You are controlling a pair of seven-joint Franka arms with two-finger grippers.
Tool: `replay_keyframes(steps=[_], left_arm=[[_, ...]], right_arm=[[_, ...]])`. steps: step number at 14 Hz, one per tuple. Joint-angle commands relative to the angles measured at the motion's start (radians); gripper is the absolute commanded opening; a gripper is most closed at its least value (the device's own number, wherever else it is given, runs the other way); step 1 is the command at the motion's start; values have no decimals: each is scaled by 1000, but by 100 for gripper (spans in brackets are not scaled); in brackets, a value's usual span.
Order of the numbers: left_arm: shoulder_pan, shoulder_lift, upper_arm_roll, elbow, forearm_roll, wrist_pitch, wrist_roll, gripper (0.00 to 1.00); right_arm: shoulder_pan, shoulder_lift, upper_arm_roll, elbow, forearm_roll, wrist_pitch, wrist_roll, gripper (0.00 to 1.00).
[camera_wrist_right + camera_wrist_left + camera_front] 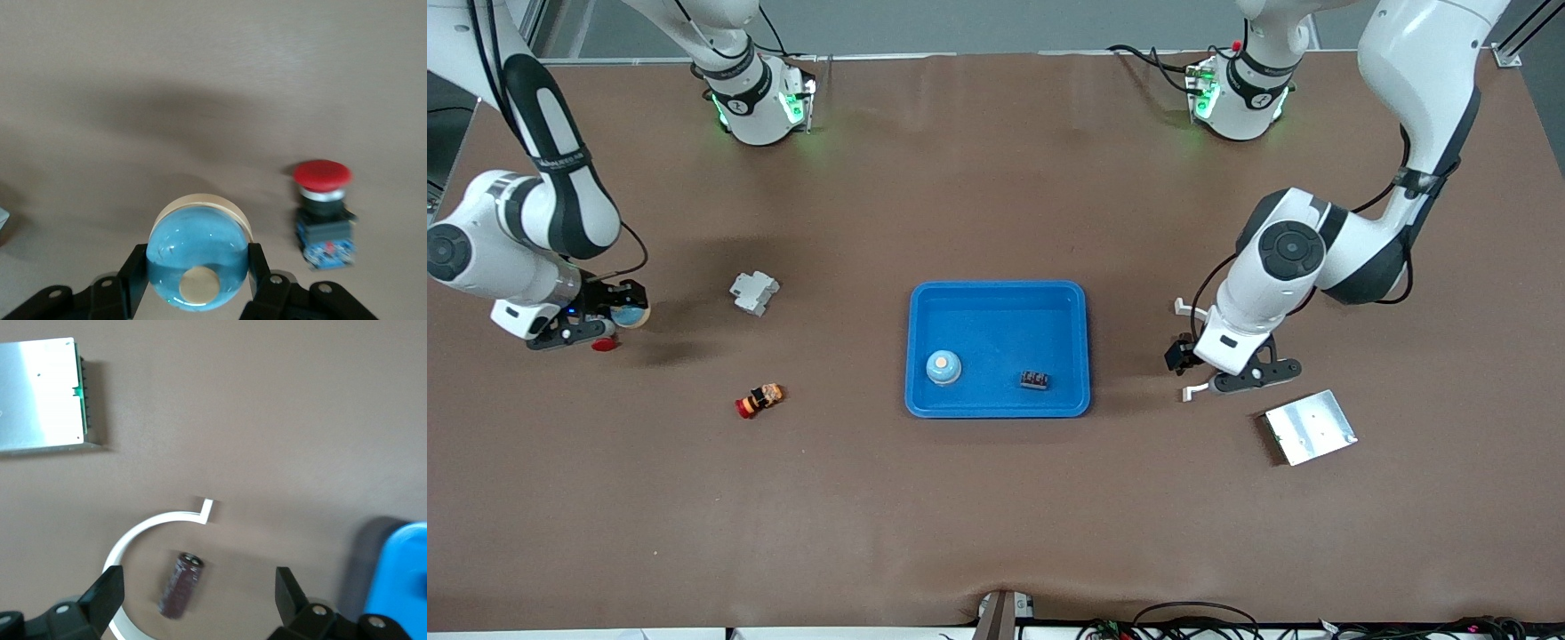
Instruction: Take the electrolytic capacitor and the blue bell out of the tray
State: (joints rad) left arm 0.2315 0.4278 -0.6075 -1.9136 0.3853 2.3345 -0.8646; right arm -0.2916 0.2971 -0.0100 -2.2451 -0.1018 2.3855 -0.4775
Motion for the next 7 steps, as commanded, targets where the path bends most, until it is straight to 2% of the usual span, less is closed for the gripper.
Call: replay_keyframes(steps=[1, 2, 3, 6, 7], left_arm=[[-15, 0, -24, 77, -57, -99, -135, 100], [-29, 2, -31, 83, -72, -101, -218, 100], [-62, 5, -31, 93, -74, -101, -326, 100], [-151, 78, -28, 180, -69, -101, -662, 100], [-164, 94, -28, 203, -71, -101, -770, 100]], right_arm=[[-4, 4, 8, -16, -13, 18, -3, 0], [-4, 10, 7, -13, -15, 18, 3, 0], [-7, 22, 7, -10, -15, 18, 5, 14], [-9, 27, 7, 7, -15, 6, 4, 100], [-14, 27, 8, 18, -15, -11, 0, 100]])
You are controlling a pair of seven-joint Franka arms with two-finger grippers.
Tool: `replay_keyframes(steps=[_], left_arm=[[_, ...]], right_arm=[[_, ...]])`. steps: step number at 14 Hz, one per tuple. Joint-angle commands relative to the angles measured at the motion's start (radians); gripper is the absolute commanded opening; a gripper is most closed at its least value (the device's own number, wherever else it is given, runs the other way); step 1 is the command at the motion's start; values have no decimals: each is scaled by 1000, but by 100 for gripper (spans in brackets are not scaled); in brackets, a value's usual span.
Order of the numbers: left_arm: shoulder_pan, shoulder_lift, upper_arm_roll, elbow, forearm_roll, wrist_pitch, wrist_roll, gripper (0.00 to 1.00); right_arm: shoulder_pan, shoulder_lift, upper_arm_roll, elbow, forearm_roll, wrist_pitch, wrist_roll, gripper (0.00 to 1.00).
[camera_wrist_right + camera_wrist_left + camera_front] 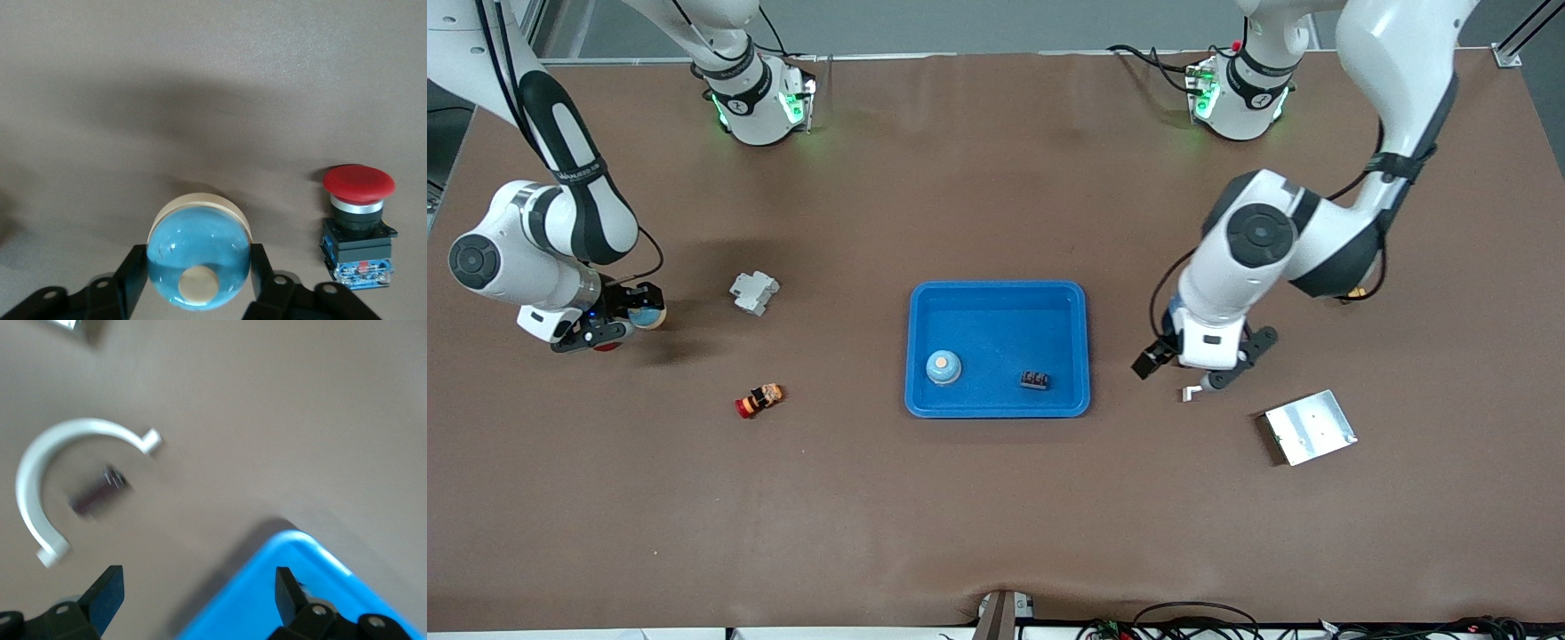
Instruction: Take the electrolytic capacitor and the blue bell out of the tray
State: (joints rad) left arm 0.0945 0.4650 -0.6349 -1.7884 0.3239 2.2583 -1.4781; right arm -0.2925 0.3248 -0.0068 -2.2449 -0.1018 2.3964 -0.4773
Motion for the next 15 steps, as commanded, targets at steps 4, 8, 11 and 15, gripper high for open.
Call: replay_keyframes(steps=[4, 8, 11, 15], left_arm=[[-113, 130, 29, 139, 1, -25, -439, 100], [-171, 194, 63, 213, 0, -25, -568, 100], [-257, 241, 124, 271, -2, -35, -620, 100], [-439, 305, 285, 352, -17, -80, -740, 100]], right_arm=[[21, -1, 11, 210, -3, -299, 28, 100], [188, -1, 11, 363, 77, -526, 280, 100], [333, -3, 16, 390, 129, -531, 571, 100], [536, 54, 15, 508, 267, -516, 949, 100]])
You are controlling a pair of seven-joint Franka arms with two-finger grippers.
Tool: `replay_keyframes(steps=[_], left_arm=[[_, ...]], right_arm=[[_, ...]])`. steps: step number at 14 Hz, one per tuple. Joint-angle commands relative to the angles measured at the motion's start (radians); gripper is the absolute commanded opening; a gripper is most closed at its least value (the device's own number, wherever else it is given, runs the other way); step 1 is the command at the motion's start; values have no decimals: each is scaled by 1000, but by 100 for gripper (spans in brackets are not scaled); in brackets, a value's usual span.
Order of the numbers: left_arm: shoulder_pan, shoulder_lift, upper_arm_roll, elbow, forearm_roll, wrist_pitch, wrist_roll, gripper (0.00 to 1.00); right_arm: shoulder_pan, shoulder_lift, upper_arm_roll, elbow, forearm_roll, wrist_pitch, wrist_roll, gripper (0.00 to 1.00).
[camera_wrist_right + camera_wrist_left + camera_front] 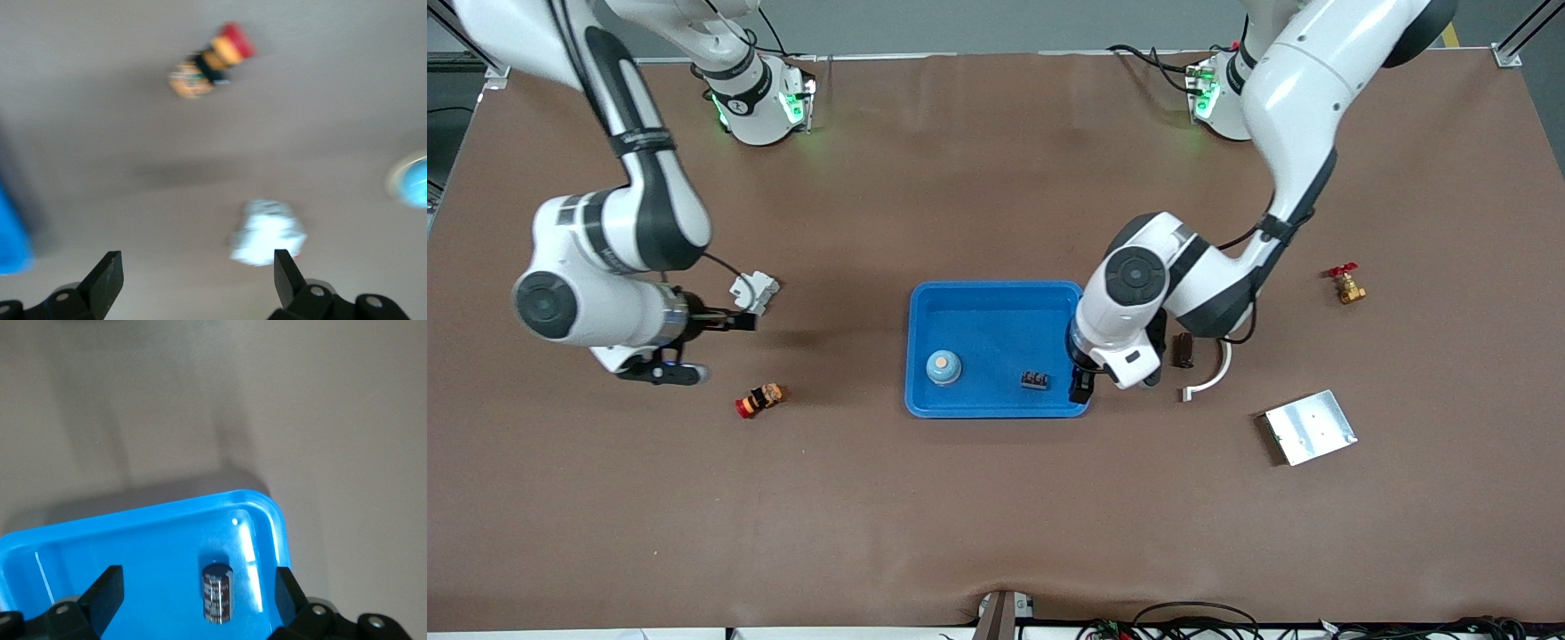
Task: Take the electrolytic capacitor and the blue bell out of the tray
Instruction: 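Grasp the second capacitor with the left gripper while the right gripper reaches the tray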
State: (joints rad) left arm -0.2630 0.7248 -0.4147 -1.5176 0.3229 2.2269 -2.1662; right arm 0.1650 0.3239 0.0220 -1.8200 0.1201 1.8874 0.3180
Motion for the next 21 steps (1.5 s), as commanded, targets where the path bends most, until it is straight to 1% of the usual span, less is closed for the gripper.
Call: replay_keyframes(steps=[1, 4, 6, 8, 9, 10, 11, 14, 18, 20, 21], left_arm=[[-91, 63, 68, 91, -16, -50, -64, 100], [-101, 96, 71, 119, -12, -50, -95, 100], [-105, 117, 77, 142, -13, -50, -95, 100], [-117, 123, 77, 145, -13, -50, -95, 100], [-122, 136, 80, 152, -13, -49, -96, 100], [-128, 151, 83, 172, -13, -47, -96, 100], [-139, 163, 83, 186, -13, -47, -96, 100], [-156, 168, 99, 188, -13, -38, -93, 100], [-174, 188, 109, 194, -13, -12, -95, 100], [-185, 197, 116, 195, -8, -6, -90, 100], [-193, 208, 126, 211, -8, 2, -89, 100]], right_arm=[[124, 88, -14, 121, 64, 4, 247, 100], [230, 171, -14, 203, 87, 83, 516, 100], [277, 216, -14, 209, 92, 174, 639, 100], [321, 266, -14, 223, 101, 255, 777, 100], [330, 305, -14, 269, 101, 257, 814, 100], [340, 340, -14, 328, 104, 248, 841, 100], [362, 362, -14, 346, 95, 248, 867, 100], [404, 395, -16, 347, 90, 262, 901, 100], [412, 426, -16, 352, 92, 295, 920, 100], [412, 437, -20, 358, 78, 303, 923, 100], [410, 448, -22, 364, 75, 306, 924, 100]])
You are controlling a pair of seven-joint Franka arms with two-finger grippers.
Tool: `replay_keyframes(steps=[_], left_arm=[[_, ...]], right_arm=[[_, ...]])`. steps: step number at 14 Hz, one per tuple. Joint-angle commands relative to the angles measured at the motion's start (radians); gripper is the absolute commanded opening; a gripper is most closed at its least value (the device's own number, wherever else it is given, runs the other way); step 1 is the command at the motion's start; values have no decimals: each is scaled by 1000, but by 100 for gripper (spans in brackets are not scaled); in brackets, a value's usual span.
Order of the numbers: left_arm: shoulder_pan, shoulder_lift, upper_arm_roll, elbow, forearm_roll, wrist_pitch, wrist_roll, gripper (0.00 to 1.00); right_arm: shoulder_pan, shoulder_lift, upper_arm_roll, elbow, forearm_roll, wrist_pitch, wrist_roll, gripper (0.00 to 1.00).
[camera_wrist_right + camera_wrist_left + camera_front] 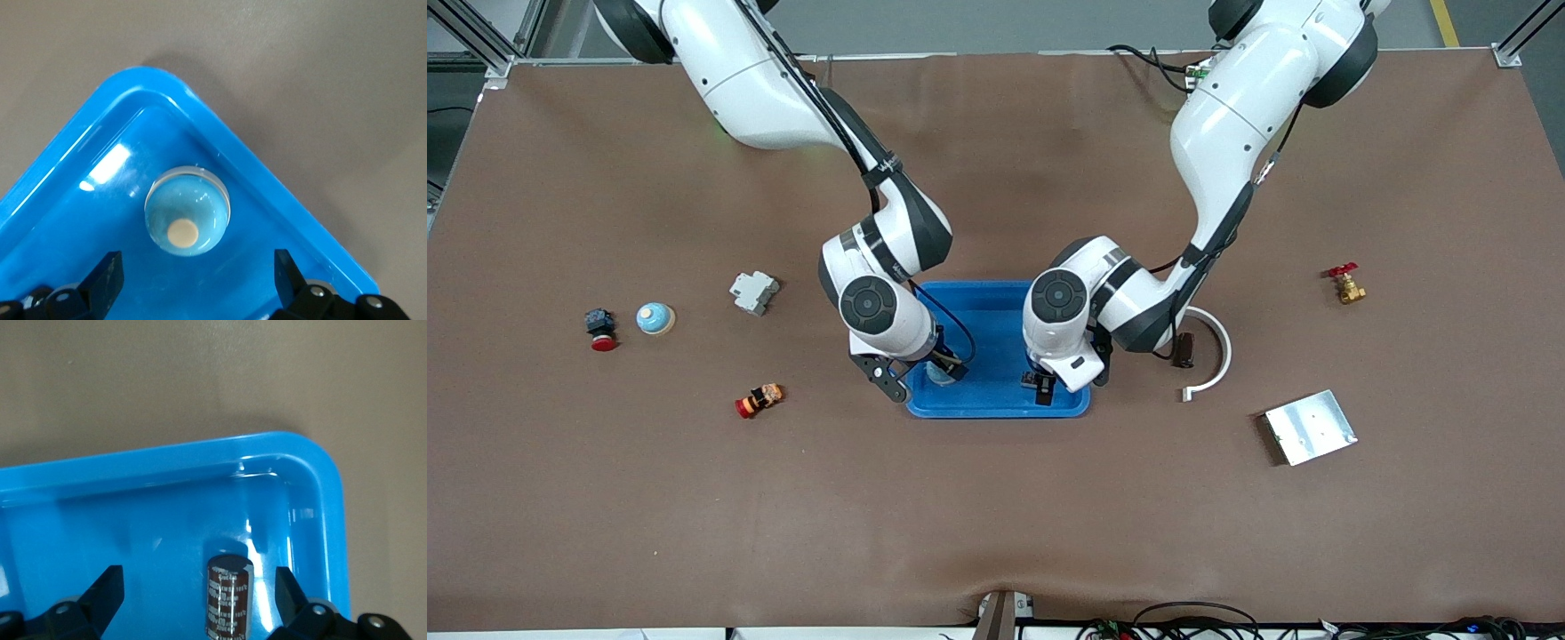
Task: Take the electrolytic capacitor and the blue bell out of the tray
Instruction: 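Grasp the second capacitor with the left gripper while the right gripper reaches the tray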
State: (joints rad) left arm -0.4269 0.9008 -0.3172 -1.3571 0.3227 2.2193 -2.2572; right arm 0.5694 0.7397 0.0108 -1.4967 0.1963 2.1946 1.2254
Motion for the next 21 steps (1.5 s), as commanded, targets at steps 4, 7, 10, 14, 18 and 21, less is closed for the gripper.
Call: replay_keyframes(steps=[4, 7, 10, 14, 18, 21], left_arm=[[-55, 46, 49, 64, -11, 28, -1, 100], [-69, 50, 50, 64, -11, 29, -25, 100], [-75, 52, 52, 64, -10, 29, -51, 100], [-73, 56, 53, 64, -10, 31, -53, 93], [-73, 56, 58, 64, -8, 34, -44, 26], [-70, 49, 59, 62, -4, 34, -22, 0]], right_arm=[[10, 58, -9, 64, 2, 25, 14, 100], [17, 70, -11, 65, 0, 27, 17, 100], [17, 76, -9, 69, 0, 30, 19, 100], [15, 101, -9, 95, 2, 31, 19, 100], [15, 107, -9, 95, 3, 33, 28, 100], [-2, 107, -8, 99, 8, 33, 25, 96]])
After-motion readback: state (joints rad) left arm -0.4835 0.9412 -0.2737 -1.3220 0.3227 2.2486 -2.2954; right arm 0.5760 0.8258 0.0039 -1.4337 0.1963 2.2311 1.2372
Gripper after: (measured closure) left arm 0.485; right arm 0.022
